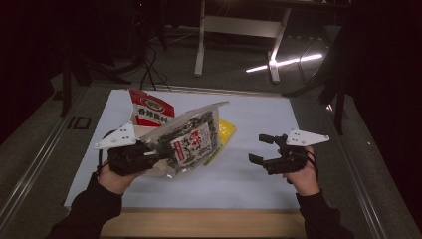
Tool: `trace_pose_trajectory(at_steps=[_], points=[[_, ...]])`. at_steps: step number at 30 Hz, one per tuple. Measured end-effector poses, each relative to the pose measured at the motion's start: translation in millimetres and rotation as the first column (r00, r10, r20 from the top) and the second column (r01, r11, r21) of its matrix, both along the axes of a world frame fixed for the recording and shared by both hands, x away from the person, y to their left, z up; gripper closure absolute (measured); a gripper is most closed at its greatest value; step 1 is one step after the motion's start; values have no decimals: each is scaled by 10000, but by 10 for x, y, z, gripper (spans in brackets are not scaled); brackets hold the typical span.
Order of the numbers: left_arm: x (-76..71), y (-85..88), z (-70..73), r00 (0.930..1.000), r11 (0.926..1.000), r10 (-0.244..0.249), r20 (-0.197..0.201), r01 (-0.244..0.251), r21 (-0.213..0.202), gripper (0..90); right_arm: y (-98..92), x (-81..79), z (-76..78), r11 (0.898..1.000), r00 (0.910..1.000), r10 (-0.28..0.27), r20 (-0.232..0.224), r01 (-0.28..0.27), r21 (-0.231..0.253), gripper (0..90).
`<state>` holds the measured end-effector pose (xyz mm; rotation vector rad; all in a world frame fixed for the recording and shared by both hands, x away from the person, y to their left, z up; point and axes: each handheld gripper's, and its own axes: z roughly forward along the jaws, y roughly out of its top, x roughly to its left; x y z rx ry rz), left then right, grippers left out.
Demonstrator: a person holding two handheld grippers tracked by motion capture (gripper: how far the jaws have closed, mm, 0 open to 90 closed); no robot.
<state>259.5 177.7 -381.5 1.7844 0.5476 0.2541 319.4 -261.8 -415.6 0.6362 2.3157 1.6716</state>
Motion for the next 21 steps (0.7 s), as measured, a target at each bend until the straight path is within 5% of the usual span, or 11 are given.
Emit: trace_pose_trajectory(at_steps=[12,21], points=[[197,541,84,9938,9933,1098,195,-1105,348,776,-92,25,-149,9996,9993,60,-360,-49,280,145],[309,863,21,9912,9895,1296,255,-1309,619,775,-113,43,-177,9998,9989,-35,-463,44,198,145]])
